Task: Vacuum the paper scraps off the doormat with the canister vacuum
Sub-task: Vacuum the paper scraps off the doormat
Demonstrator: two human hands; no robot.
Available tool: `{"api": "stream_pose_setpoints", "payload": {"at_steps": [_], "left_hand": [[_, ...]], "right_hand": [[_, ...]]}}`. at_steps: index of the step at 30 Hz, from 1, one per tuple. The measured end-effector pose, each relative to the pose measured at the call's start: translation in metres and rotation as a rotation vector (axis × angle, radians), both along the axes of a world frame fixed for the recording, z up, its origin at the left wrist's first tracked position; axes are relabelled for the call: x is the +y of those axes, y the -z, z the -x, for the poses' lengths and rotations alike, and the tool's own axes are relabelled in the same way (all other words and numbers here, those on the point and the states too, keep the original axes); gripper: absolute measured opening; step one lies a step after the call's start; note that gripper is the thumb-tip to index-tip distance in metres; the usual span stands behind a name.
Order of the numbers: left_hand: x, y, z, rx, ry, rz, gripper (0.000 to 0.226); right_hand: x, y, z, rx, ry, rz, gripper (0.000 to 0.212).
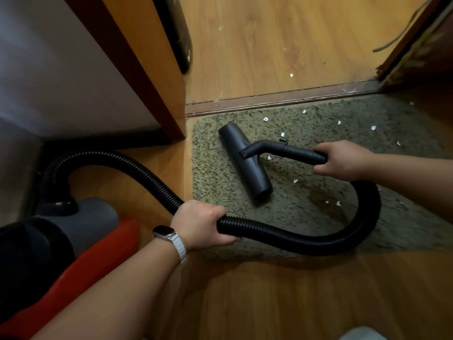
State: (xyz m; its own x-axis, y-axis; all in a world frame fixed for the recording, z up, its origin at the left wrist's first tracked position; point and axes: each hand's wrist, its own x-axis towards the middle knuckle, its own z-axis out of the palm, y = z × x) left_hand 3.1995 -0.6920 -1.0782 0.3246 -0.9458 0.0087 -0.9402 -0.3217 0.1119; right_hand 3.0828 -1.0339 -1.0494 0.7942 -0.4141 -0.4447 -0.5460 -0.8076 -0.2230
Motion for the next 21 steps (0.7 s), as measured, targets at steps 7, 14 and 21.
{"api": "stream_pose_setpoints", "payload": {"at_steps": [7, 14, 21], "left_hand": [[-0.006, -0.002, 0.001, 0.019, 0.036, 0.036, 0.058], [-0.001, 0.003, 0.003, 0.046, 0.086, 0.014, 0.057], [-0.005, -0.001, 0.002, 0.048, 0.089, 0.042, 0.057]], "right_hand": [[-0.003, -0.01, 0.028, 0.093, -0.043, -0.003, 0.014], [0.02, 0.001, 0.027, 0.112, -0.155, -0.004, 0.016], [0.031, 0.001, 0.014, 0.11, -0.254, -0.007, 0.016]]}}
